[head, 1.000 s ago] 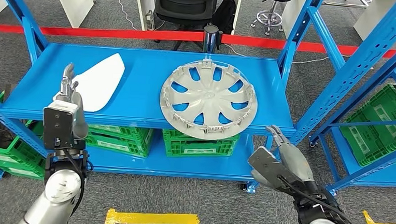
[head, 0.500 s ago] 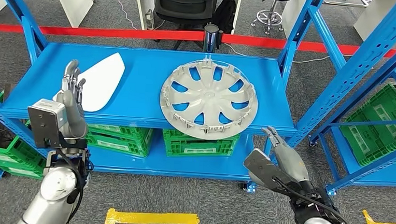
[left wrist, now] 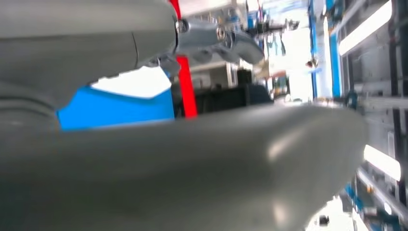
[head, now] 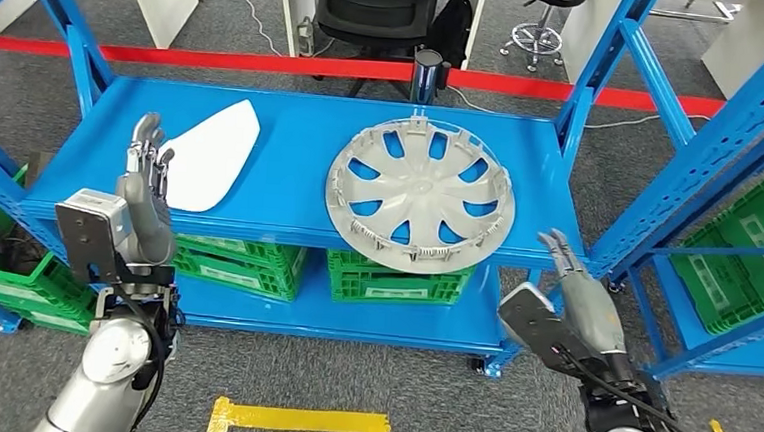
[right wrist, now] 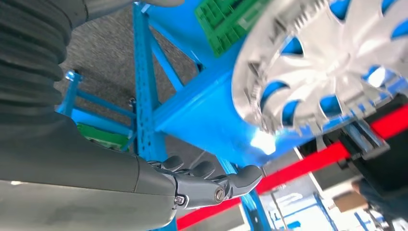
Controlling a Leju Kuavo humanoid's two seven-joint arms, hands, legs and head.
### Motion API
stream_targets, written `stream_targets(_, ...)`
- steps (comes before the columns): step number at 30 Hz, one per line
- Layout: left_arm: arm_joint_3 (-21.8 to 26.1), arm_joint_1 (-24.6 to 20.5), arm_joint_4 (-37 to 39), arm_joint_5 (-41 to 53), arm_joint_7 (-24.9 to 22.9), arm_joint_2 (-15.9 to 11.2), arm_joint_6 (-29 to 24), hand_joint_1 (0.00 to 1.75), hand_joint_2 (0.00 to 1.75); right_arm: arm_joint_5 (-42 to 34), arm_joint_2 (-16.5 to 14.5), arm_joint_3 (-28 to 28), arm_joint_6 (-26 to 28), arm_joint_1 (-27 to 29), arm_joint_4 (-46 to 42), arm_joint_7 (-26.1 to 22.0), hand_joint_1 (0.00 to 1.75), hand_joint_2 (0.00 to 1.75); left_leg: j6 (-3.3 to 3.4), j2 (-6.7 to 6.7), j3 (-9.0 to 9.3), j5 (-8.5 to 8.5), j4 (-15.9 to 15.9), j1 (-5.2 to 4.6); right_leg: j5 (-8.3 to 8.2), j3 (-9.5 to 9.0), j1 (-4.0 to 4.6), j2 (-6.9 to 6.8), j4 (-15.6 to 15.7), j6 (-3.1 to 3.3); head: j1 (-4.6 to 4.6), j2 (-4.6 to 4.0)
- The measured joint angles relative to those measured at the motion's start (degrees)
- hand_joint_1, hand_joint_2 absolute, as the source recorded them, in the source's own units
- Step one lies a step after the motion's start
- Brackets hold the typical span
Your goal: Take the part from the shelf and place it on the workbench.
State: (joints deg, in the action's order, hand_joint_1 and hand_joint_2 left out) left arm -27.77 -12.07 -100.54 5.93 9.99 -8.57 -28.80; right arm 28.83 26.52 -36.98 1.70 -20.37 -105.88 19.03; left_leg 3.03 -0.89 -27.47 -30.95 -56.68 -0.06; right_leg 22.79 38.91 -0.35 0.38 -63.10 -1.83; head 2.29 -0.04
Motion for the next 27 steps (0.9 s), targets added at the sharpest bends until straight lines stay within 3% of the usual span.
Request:
stream_targets(1, 0.04, 0.06, -0.12, -0.15, 0.07, -0.01, 0.01, 0.00, 0.00, 0.02, 0.01, 0.23, 0.00, -0.06, -0.17, -0.04, 0.00, 1.75, -0.24, -0.05, -0.11, -0.14, -0.02, 0.01, -0.57, -1.15, 0.20, -0.04, 2.31, 0.49, 0.07, 0.00)
stream_targets(3, 0.12, 0.21, -0.27, -0.39, 0.13, -0.01, 0.04, 0.00, 0.00, 0.05, -0.01, 0.55, 0.01, -0.15, -0.43, -0.11, 0.00, 1.75, -0.79, -0.08, -0.54, -0.15, -0.01, 0.09, -0.06, -2.16, 0.62, -0.13, 3.94, 1.22, 0.04, 0.00)
stream_targets(6, 0.22, 0.22, -0.76, -0.48, 0.20, -0.01, 0.09, 0.00, 0.00, 0.07, -0.12, 1.08, 0.04, -0.23, -0.90, -0.21, 0.00, 1.75, -1.71, 0.13, -1.50, -0.98, -1.16, 0.09, 0.66, -3.43, 0.13, -0.30, 6.33, 1.86, -0.15, 0.00)
stream_targets(8, 0.33, 0.16, -0.98, -0.59, 0.29, -0.09, 0.08, 0.00, 0.00, 0.08, -0.24, 1.20, 0.03, -0.26, -1.07, -0.32, 0.00, 1.75, -2.32, 0.29, -4.85, -2.93, -6.81, 0.32, 0.89, -4.30, -0.31, -0.37, 7.20, 1.99, -0.75, 0.00)
stream_targets(10, 0.38, 0.32, -0.99, -0.80, 0.33, -0.15, 0.05, 0.00, 0.00, 0.09, -0.39, 1.19, -0.01, -0.17, -1.07, -0.38, 0.00, 1.75, -2.87, 0.33, -9.92, -4.52, -14.23, 0.84, 1.21, -4.49, -0.57, -0.37, 7.19, 1.94, -1.40, 0.00)
stream_targets(11, 0.38, 0.40, -0.99, -0.89, 0.35, -0.15, 0.03, 0.00, 0.00, 0.10, -0.48, 1.18, -0.03, -0.10, -1.07, -0.39, 0.00, 1.75, -3.13, 0.37, -11.76, -4.12, -16.01, 1.14, 1.44, -4.56, -0.74, -0.36, 7.09, 1.75, -1.63, 0.00)
stream_targets(12, 0.39, 0.44, -0.99, -0.93, 0.37, -0.15, 0.02, 0.00, 0.00, 0.10, -0.55, 1.17, -0.04, -0.07, -1.07, -0.40, 0.00, 1.75, -3.42, 0.44, -12.53, -2.69, -15.73, 1.45, 1.69, -4.67, -0.96, -0.33, 6.90, 1.44, -1.80, 0.00)
stream_targets(14, 0.40, 0.40, -0.99, -0.97, 0.39, -0.15, -0.01, 0.00, 0.00, 0.10, -0.66, 1.17, -0.06, -0.07, -1.07, -0.42, 0.00, 1.75, -4.14, 0.69, -11.02, 1.92, -9.82, 2.12, 2.45, -4.87, -1.54, -0.27, 6.07, 0.50, -2.11, 0.00)
stream_targets(15, 0.39, 0.39, -0.99, -0.98, 0.39, -0.14, -0.01, 0.00, 0.00, 0.11, -0.70, 1.19, -0.06, -0.09, -1.07, -0.43, 0.00, 1.75, -4.52, 0.74, -9.73, 3.34, -6.65, 2.26, 2.92, -4.78, -1.66, -0.21, 5.45, -0.12, -2.44, 0.00)
stream_targets(17, 0.39, 0.38, -1.07, -1.03, 0.40, -0.13, 0.00, 0.00, 0.00, 0.13, -0.78, 1.22, -0.06, -0.10, -1.08, -0.48, 0.00, 1.75, -4.36, 0.62, -8.28, 3.98, -3.65, 2.33, 3.47, -4.41, -1.66, -0.12, 4.54, -1.22, -2.89, 0.00)
stream_targets(21, 0.43, 0.36, -1.21, -1.23, 0.78, -0.11, 0.04, 0.00, 0.00, 0.15, -0.80, 1.27, -0.08, -0.17, -1.11, -0.53, 0.00, 1.75, -2.62, 0.13, -8.10, 3.88, -3.79, 2.14, 3.89, -3.74, -1.85, -0.21, 3.70, -2.32, -2.05, 0.00)
stream_targets(23, 0.43, 0.31, -1.33, -1.33, 0.96, -0.10, 0.08, 0.00, 0.00, 0.15, -0.80, 1.36, -0.06, -0.30, -1.11, -0.54, 0.00, 1.75, -2.04, 0.01, -7.81, 3.83, -3.65, 1.99, 6.23, -1.09, -1.74, -0.33, -1.27, -2.31, -1.31, 0.00)
stream_targets(25, 0.42, 0.35, -1.38, -1.40, 1.00, -0.09, 0.10, 0.00, 0.00, 0.14, -0.80, 1.44, -0.07, -0.29, -1.08, -0.54, 0.00, 1.75, -1.60, -0.08, -7.71, 3.68, -3.64, 1.52, 8.77, 3.22, -1.34, -0.34, -9.21, -2.03, -0.50, 0.00)
stream_targets(26, 0.41, 0.39, -1.38, -1.43, 1.00, -0.08, 0.13, 0.00, 0.00, 0.13, -0.81, 1.44, -0.08, -0.22, -1.06, -0.54, 0.00, 1.75, -1.40, -0.14, -7.65, 3.59, -3.64, 1.20, 8.98, 4.84, -1.10, -0.34, -11.75, -1.74, -0.20, 0.00)
stream_targets(27, 0.40, 0.40, -1.38, -1.46, 1.01, -0.08, 0.15, 0.00, 0.00, 0.13, -0.81, 1.45, -0.08, -0.17, -1.03, -0.54, 0.00, 1.75, -1.18, -0.21, -7.52, 3.48, -3.64, 0.84, 8.17, 5.50, -0.79, -0.33, -12.21, -1.24, 0.08, 0.00)
